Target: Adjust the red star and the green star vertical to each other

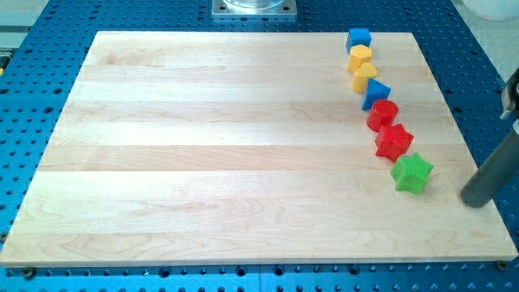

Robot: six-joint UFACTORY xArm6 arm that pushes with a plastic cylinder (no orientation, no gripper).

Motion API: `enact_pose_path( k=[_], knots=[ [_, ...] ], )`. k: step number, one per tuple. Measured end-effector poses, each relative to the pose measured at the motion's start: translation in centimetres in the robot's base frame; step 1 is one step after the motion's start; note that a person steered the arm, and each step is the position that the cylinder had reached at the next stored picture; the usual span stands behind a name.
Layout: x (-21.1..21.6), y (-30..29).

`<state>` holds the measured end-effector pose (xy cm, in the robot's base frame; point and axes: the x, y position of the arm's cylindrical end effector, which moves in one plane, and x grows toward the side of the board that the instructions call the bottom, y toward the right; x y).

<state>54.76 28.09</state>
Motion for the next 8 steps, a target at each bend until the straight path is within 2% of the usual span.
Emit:
enact_pose_path(
  k=[2, 4, 5, 6, 8],
  knots=[
    [-2.4, -2.8],
    [-1.9, -7.5],
    [-0.4, -2.4],
    [0.7, 5.5],
    [0.5, 6.4]
  ],
)
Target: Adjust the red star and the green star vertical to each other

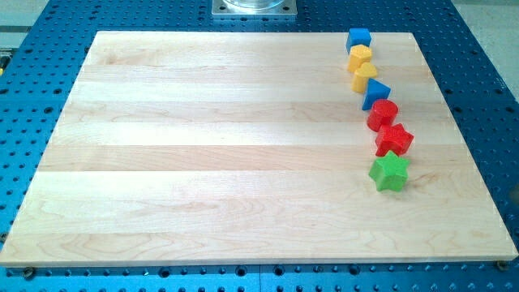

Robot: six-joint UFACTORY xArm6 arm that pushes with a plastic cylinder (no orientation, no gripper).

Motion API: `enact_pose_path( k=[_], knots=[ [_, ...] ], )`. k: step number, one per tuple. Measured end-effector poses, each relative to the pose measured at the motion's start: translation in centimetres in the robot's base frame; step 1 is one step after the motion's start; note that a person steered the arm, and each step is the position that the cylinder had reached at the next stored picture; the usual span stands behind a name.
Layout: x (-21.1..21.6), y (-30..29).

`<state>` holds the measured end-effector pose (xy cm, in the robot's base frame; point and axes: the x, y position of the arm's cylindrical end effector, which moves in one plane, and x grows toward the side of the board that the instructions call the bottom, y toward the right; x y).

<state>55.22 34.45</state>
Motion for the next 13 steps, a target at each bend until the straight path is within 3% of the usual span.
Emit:
enact_pose_path(
  k=[3, 5, 7, 11, 13],
  knots=[
    [5.4, -1.4],
    [-2.0, -5.6],
    [-6.5, -9.3],
    [-6.7, -14.1],
    [-8.1, -12.7]
  ],
)
